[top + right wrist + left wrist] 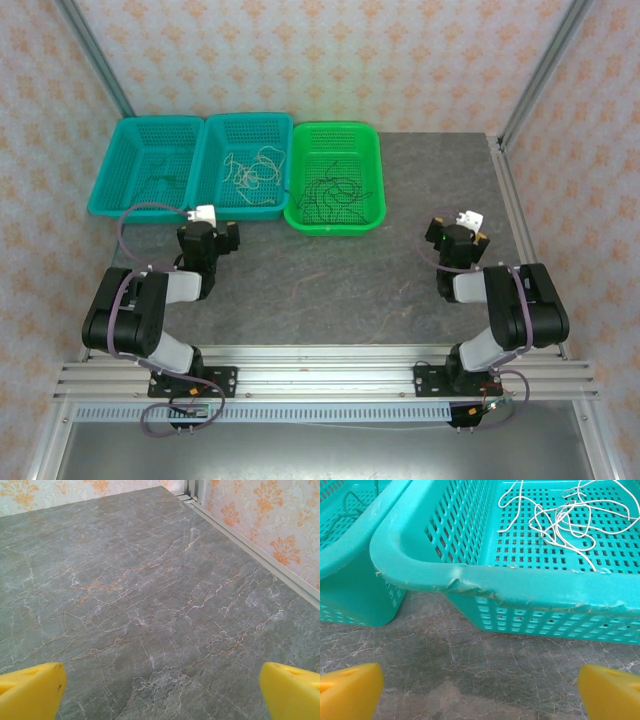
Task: Untangle the cables
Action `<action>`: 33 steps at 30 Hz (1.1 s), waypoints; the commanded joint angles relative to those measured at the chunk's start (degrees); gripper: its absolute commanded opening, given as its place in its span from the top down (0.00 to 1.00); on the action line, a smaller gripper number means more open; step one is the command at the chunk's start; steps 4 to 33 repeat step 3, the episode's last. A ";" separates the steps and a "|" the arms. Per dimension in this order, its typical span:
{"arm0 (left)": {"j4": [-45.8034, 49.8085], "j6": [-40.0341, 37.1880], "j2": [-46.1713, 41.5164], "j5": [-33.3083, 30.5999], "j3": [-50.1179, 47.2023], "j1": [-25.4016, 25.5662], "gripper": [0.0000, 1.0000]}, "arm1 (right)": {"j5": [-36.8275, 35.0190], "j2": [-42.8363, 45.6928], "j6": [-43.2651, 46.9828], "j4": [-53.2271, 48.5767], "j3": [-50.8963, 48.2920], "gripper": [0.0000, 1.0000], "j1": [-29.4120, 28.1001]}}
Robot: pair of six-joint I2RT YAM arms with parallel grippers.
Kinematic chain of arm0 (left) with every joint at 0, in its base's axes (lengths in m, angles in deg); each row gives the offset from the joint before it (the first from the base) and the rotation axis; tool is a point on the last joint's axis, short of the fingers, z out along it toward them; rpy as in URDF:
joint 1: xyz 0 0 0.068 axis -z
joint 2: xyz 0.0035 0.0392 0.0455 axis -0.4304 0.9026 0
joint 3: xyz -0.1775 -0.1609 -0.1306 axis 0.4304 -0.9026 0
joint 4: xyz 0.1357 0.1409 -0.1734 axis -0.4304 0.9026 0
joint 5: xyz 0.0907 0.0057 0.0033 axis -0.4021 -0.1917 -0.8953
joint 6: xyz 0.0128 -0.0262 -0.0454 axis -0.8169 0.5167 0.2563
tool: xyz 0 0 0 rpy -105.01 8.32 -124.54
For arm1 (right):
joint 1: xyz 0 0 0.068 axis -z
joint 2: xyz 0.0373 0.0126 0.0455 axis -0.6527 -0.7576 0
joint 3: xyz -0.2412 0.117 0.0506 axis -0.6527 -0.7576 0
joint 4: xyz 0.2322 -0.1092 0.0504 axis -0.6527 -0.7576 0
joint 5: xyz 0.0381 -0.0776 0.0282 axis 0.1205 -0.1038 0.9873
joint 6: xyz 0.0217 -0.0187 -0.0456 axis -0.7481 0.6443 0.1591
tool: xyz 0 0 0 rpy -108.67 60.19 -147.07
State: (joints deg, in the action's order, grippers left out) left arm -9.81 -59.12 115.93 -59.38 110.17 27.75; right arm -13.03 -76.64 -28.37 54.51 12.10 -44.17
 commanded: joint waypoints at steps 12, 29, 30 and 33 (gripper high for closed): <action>-1.98 -0.74 -0.50 -0.42 1.10 0.18 0.00 | 0.23 0.55 0.12 2.56 0.14 0.01 0.34; -1.98 -0.74 -0.50 -0.42 1.10 0.18 0.00 | 0.23 0.55 0.12 2.56 0.14 0.01 0.34; -1.98 -0.74 -0.50 -0.42 1.10 0.18 0.00 | 0.23 0.55 0.12 2.56 0.14 0.01 0.34; -1.98 -0.74 -0.50 -0.42 1.10 0.18 0.00 | 0.23 0.55 0.12 2.56 0.14 0.01 0.34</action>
